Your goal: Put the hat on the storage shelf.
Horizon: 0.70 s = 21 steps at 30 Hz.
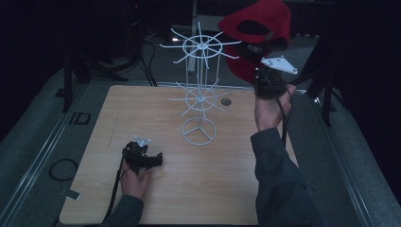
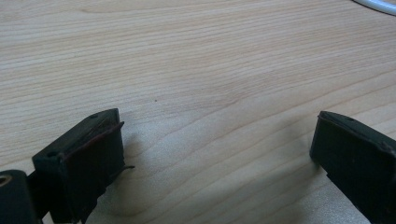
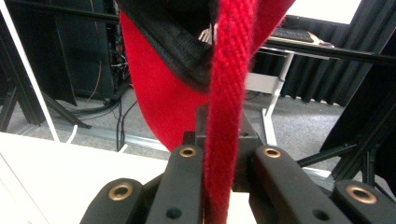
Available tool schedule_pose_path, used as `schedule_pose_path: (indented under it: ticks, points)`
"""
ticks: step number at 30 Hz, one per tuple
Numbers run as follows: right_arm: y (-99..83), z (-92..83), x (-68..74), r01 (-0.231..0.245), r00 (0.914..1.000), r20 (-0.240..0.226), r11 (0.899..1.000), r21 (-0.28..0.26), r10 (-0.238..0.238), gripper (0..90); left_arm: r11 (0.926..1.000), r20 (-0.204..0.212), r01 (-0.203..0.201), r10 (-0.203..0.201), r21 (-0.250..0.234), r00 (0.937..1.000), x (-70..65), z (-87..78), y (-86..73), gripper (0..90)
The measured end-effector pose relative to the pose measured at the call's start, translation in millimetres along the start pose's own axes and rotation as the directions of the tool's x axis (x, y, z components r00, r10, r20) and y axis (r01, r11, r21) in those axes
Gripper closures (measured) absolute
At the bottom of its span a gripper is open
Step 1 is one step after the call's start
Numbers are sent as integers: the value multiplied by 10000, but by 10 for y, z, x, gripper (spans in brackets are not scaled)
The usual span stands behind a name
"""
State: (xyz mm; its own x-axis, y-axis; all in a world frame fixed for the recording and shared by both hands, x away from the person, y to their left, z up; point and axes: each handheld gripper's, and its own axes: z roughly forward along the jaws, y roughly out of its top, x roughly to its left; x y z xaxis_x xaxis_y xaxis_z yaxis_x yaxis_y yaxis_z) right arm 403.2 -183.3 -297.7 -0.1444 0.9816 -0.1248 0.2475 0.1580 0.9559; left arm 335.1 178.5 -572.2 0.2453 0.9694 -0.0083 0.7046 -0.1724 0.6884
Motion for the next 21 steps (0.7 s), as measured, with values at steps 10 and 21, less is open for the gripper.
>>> schedule_pose_path:
  ticks: [10,21]
  points:
    - [-226,59,106,172,9996,-239,9997,174,-168,859,10000,-4,-1,1,-4,10000,0,1,0,31]
    - [-414,138,109,338,9993,-143,9986,417,-332,858,10000,-11,-9,9,-8,10000,0,1,0,31]
